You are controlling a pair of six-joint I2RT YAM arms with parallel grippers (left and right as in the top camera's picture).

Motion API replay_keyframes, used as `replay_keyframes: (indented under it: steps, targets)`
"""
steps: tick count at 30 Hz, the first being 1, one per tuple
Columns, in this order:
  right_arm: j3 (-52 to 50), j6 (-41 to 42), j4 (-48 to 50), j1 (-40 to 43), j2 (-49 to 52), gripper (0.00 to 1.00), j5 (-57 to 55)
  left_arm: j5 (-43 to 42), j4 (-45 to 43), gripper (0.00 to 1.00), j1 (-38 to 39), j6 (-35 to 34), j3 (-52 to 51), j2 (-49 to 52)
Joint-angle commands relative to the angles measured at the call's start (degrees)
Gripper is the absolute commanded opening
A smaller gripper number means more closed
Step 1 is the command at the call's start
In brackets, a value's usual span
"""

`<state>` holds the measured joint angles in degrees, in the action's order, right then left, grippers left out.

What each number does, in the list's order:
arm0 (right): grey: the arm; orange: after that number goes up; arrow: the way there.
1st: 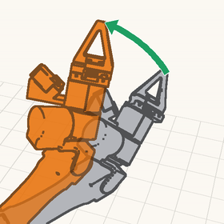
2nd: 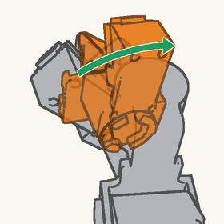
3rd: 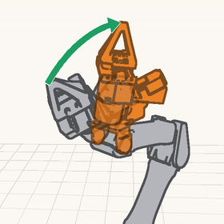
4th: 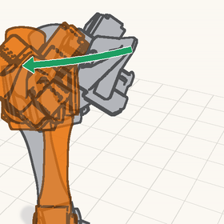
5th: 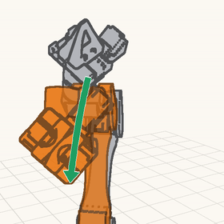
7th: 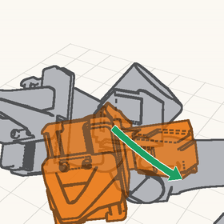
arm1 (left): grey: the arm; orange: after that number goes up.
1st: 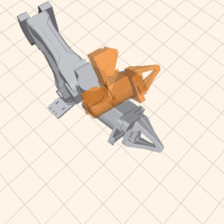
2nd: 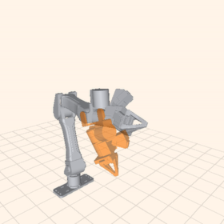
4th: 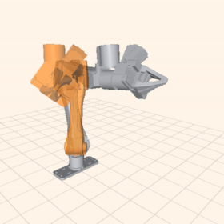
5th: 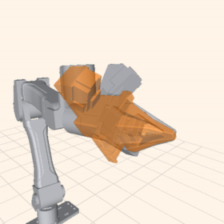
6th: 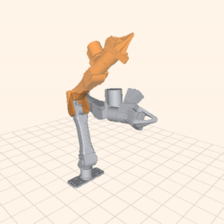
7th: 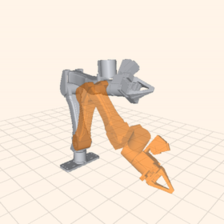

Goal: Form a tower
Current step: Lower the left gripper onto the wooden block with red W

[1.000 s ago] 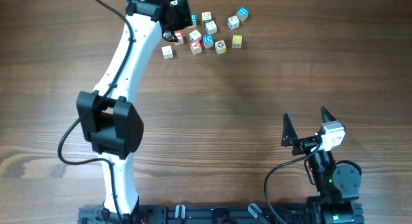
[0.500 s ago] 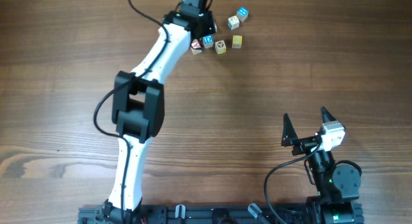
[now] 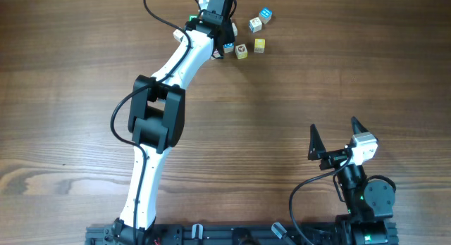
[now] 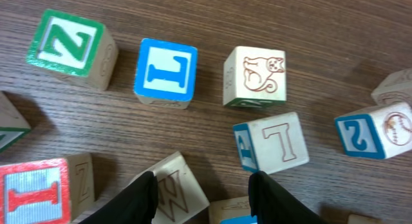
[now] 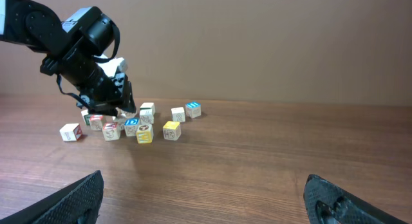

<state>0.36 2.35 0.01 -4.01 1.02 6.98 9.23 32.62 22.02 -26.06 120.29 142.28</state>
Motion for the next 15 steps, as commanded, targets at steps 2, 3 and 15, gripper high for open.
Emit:
replay_keyframes:
  steps: [2, 3, 15]
  targets:
    - [-0.07, 0.76, 0.31, 0.33, -0.22, 1.0, -1.01, 1.38, 1.46, 0.49, -0.26, -0.35, 0.7, 1.33]
    - [-0.04, 0.76, 0.31, 0.33, -0.22, 1.0, -1.01, 1.38, 1.7, 0.49, -0.26, -0.35, 0.7, 1.33]
    - [-0.04, 0.79, 0.31, 0.33, -0.22, 1.0, -1.01, 1.36, 5.46, 0.48, -0.26, -0.35, 0.7, 1.33]
